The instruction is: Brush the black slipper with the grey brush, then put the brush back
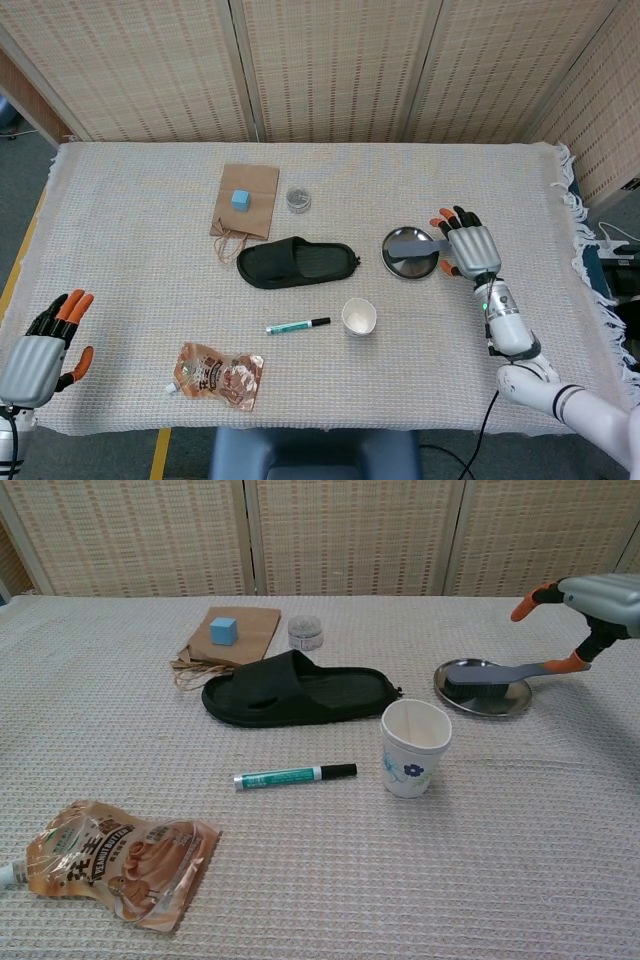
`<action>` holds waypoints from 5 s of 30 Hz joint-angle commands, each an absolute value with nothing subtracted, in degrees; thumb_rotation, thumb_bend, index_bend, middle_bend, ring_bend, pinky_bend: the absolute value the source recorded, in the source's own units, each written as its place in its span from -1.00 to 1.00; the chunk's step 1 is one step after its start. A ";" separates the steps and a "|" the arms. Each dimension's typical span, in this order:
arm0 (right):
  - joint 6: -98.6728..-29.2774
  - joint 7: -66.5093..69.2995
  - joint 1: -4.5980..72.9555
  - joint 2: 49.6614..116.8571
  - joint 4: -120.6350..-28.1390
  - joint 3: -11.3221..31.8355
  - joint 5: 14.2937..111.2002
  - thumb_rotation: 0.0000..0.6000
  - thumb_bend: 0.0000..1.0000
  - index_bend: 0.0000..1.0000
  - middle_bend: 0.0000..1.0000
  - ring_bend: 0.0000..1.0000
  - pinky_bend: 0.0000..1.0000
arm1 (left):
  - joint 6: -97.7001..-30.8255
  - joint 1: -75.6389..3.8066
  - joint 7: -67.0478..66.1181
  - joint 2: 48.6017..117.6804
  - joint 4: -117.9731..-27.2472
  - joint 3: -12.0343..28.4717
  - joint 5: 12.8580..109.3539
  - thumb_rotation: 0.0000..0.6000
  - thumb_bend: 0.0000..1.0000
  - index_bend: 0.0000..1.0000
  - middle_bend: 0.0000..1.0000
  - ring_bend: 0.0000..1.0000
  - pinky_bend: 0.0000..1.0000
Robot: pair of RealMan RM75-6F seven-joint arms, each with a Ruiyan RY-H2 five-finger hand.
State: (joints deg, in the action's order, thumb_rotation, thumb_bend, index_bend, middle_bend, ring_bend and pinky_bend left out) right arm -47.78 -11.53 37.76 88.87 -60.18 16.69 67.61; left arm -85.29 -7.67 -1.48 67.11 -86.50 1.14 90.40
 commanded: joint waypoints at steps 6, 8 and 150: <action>-42.87 -10.84 42.51 95.31 -51.49 17.59 63.19 1.00 -0.62 -0.49 -0.74 -1.00 -0.73 | -84.56 -7.85 -1.64 67.12 -86.57 1.17 89.79 1.00 -0.05 -1.00 -1.00 -1.00 -0.64; -42.44 -10.60 43.07 96.07 -50.66 17.72 62.69 1.00 -0.62 -0.48 -0.72 -1.00 -0.73 | -84.49 -7.89 -1.61 67.12 -86.61 1.18 89.74 1.00 -0.05 -1.00 -1.00 -1.00 -0.64; -39.89 -16.95 53.83 90.73 -65.83 14.43 57.55 1.00 -0.34 0.51 0.10 -0.10 0.36 | -45.37 -48.64 18.73 95.35 -53.65 2.47 90.40 1.00 0.13 -1.00 -1.00 -1.00 -0.93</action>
State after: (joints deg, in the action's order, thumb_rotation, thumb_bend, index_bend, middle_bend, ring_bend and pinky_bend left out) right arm -40.12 -15.76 53.07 90.12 -66.14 14.72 58.22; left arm -45.14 -48.55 18.67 95.20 -53.76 2.64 90.32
